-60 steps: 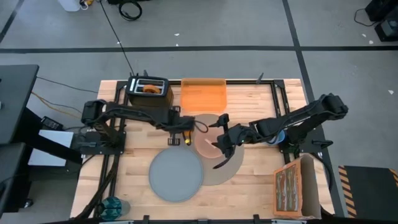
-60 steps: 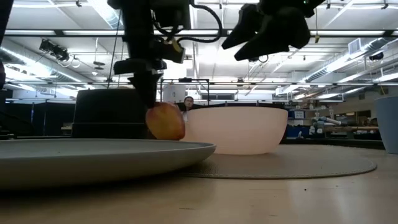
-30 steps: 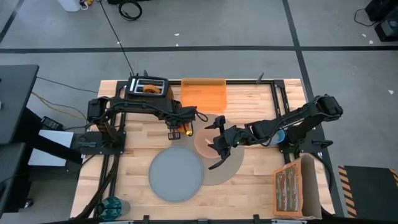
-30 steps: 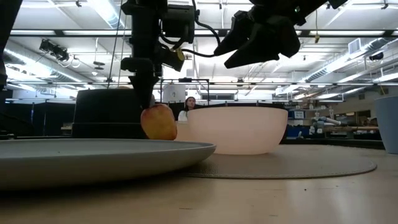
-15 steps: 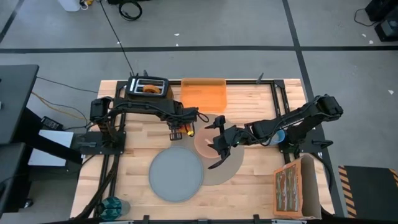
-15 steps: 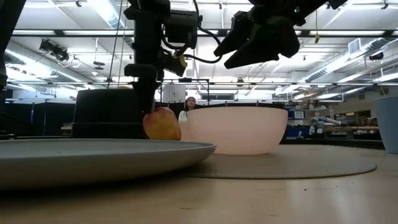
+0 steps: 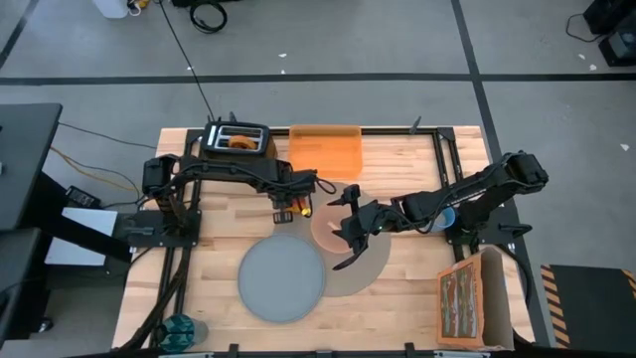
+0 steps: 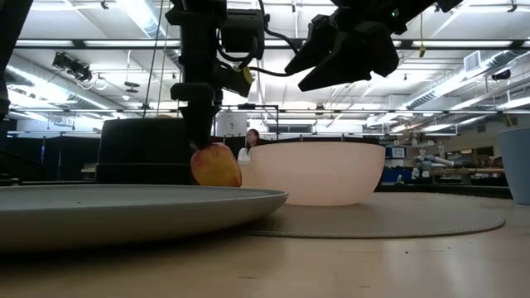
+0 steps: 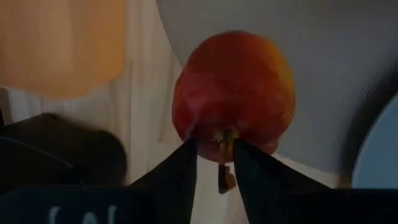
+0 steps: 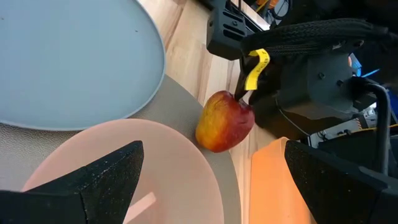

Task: Arrange a breakfast setting
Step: Put the red apple from the orange bin to the top left of the brown table mat

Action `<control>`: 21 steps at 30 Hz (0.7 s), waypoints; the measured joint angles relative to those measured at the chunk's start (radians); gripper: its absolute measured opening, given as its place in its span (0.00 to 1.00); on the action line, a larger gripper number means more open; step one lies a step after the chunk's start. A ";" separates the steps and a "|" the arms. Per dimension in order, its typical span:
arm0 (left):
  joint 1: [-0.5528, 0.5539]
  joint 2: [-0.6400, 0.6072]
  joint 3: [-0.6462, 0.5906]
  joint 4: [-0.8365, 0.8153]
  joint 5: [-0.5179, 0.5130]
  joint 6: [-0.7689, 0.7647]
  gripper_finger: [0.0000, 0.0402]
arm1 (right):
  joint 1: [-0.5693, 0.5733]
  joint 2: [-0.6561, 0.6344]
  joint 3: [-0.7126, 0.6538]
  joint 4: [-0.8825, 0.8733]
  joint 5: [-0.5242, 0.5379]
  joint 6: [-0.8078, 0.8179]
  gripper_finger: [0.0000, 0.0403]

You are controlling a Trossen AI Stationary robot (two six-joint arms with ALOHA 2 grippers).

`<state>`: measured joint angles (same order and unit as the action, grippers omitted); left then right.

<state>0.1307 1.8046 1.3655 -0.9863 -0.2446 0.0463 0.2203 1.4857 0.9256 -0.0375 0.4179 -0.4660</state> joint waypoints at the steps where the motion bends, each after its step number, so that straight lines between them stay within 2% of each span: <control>1: 0.000 0.000 0.000 0.011 -0.001 0.000 0.28 | 0.000 0.000 0.000 0.000 0.000 0.000 0.99; 10: 0.000 0.000 0.000 0.122 -0.002 0.024 0.29 | 0.000 0.000 0.000 0.000 0.000 0.044 0.99; 21: 0.000 -0.002 0.000 0.145 -0.001 0.045 0.29 | 0.000 0.000 0.000 -0.002 0.000 0.048 0.99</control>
<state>0.1307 1.8026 1.3655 -0.8413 -0.2453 0.0916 0.2203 1.4857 0.9257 -0.0391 0.4179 -0.4183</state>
